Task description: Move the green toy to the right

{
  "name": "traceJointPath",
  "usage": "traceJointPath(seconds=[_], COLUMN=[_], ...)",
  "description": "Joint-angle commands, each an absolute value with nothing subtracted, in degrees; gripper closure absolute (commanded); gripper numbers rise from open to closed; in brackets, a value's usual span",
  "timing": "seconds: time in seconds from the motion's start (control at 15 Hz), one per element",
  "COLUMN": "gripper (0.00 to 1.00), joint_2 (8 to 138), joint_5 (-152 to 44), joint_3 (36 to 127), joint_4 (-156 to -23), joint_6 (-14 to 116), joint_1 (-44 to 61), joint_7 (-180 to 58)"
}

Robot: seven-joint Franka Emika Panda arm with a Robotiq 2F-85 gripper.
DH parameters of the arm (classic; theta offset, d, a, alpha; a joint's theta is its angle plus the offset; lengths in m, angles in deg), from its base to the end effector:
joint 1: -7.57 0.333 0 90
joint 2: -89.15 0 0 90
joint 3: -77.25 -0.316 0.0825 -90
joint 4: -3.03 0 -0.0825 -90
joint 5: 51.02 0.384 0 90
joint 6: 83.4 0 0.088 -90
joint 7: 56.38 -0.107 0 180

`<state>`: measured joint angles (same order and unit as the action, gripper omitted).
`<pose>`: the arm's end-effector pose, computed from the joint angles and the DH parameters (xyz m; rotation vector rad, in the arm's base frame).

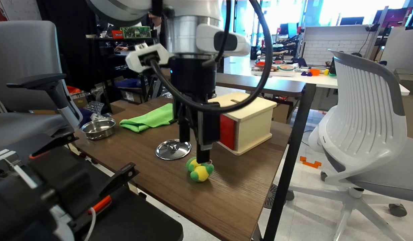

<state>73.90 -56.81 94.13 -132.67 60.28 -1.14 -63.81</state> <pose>0.4461 -0.2179 0.2090 2.9341 -0.7272 -0.2087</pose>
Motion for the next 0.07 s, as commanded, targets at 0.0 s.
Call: traceJointPath(seconds=[0.0], gripper=[0.0], joint_2=[76.02], joint_5=[-57.16], joint_3=[93.27], joint_4=[-134.2], joint_6=[60.17], joint_1=[-2.07], joint_7=[-63.36])
